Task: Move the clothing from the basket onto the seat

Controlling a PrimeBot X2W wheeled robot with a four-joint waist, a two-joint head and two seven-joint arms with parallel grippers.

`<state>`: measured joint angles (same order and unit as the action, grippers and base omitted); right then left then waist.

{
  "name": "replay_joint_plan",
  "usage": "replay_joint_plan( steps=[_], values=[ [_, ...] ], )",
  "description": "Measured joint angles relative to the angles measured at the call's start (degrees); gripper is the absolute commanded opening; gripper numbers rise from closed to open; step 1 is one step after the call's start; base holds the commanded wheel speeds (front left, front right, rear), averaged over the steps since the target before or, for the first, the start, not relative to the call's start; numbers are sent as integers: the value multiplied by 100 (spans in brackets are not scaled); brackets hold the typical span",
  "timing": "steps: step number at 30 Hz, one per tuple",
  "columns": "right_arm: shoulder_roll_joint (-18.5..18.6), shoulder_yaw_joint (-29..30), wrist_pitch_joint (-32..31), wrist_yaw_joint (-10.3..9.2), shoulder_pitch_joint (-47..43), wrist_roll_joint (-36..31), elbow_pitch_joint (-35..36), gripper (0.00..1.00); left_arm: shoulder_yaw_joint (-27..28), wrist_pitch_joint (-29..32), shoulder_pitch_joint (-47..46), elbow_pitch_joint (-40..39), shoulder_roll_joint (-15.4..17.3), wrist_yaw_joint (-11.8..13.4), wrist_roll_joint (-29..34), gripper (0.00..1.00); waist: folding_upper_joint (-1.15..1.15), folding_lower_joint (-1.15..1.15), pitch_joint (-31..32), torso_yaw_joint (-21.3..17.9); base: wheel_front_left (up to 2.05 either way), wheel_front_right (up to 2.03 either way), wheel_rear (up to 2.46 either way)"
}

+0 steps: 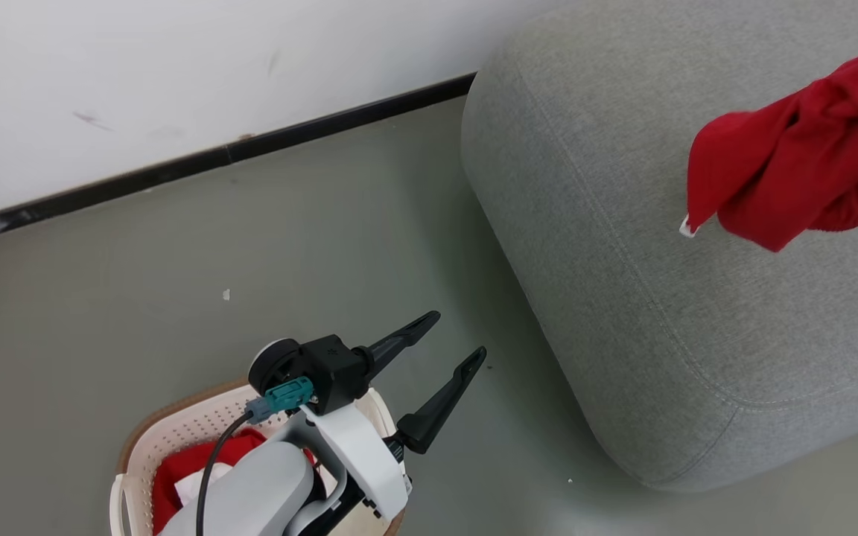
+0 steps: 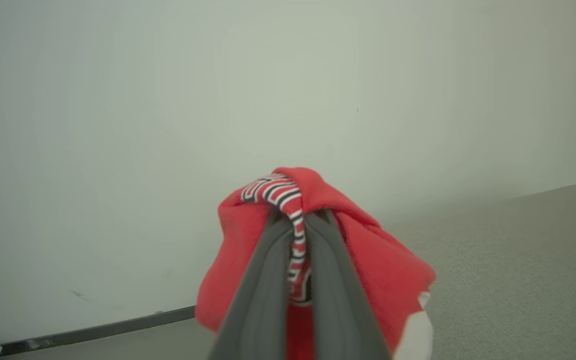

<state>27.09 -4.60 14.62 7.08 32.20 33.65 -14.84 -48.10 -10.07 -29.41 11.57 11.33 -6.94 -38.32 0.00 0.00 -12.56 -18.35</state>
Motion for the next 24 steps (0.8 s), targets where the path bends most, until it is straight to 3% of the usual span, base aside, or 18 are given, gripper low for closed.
replay_joint_plan(
  steps=[7, 24],
  values=[
    [240, 16, 0, 0, 493, 69, -420, 0, 3, 124, -104, -171, 57, 74, 113, 100, 0, 0, -323, 87, 0, 0, 0],
    [416, 100, 0, 0, 1623, 386, -1183, 0, 132, 297, -459, -582, 156, 255, 215, 100, 0, 0, -1188, 321, 0, 0, 0]
  ],
)
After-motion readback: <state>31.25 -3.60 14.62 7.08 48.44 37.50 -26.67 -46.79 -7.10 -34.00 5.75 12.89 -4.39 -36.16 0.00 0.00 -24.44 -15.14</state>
